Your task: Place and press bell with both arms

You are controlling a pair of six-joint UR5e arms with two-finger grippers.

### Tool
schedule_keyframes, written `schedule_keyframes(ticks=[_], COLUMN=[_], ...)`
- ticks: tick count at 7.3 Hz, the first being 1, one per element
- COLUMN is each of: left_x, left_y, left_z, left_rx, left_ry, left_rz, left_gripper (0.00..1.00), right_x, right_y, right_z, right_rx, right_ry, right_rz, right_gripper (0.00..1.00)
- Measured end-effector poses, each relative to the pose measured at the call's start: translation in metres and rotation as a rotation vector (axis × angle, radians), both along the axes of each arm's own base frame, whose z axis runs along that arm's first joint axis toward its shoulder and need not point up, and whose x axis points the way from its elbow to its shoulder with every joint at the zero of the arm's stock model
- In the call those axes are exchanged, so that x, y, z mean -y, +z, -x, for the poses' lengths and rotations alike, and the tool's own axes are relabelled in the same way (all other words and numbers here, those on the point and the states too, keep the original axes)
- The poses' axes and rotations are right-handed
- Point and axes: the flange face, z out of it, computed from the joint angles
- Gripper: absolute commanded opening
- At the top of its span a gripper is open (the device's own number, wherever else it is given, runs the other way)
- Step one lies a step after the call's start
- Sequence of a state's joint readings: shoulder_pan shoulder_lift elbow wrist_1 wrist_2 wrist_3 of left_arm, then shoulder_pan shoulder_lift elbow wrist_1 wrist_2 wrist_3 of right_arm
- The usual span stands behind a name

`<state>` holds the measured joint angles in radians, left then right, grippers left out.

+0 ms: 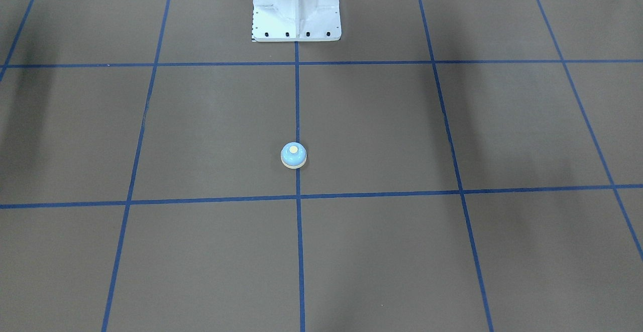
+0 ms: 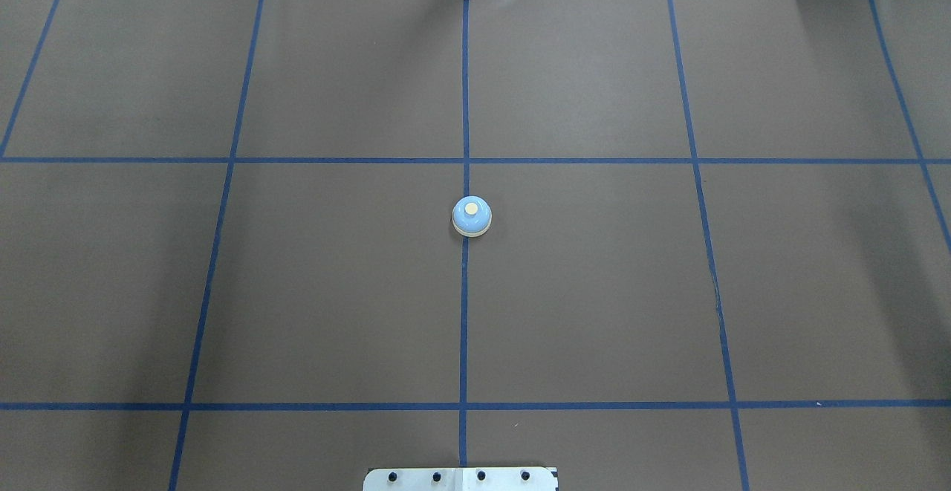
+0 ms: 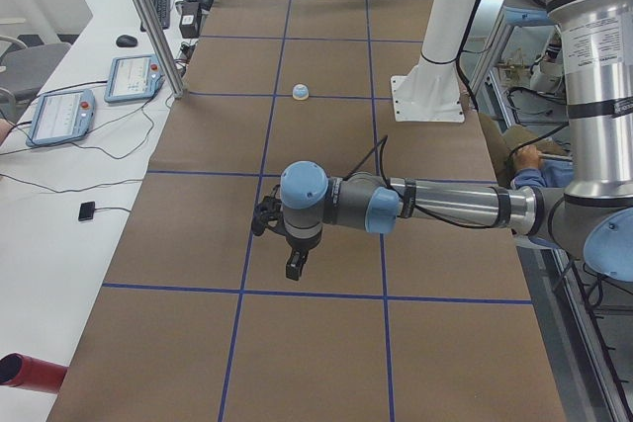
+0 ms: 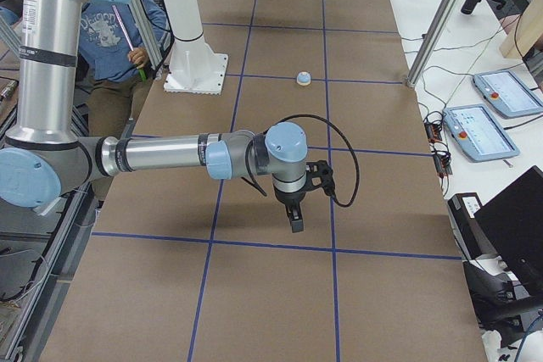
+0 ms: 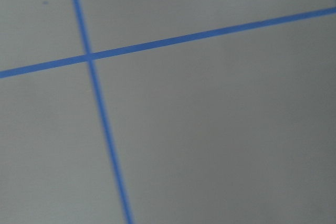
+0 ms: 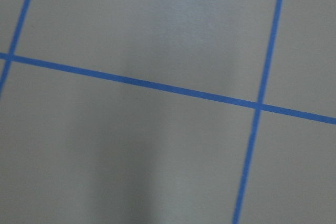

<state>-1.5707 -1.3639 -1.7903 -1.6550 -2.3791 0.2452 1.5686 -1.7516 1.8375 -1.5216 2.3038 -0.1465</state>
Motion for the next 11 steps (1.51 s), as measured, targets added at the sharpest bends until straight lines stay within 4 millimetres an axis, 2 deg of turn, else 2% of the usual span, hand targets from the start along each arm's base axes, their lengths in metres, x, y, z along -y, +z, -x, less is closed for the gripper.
schedule_keyframes(ticks=[3, 7, 11], left_x=[-0.01, -0.015, -0.011], left_y=[0.015, 0.032, 0.033], left_z=[0.009, 0.008, 0.008], left_rx=[0.024, 0.02, 0.015], left_ry=[0.001, -0.061, -0.072], left_rz=[0.008, 0.106, 0.122], left_gripper=[0.99, 1.0, 1.0], right_x=[-0.018, -0.024, -0.021], right_y=[0.016, 0.02, 0.014], right_z=[-0.02, -0.023, -0.022], right_rx=[-0.002, 0.033, 0.039], right_ry=[0.019, 0.03, 0.038], right_rz=[0.021, 0.083, 0.083], right_gripper=[1.0, 1.0, 1.0])
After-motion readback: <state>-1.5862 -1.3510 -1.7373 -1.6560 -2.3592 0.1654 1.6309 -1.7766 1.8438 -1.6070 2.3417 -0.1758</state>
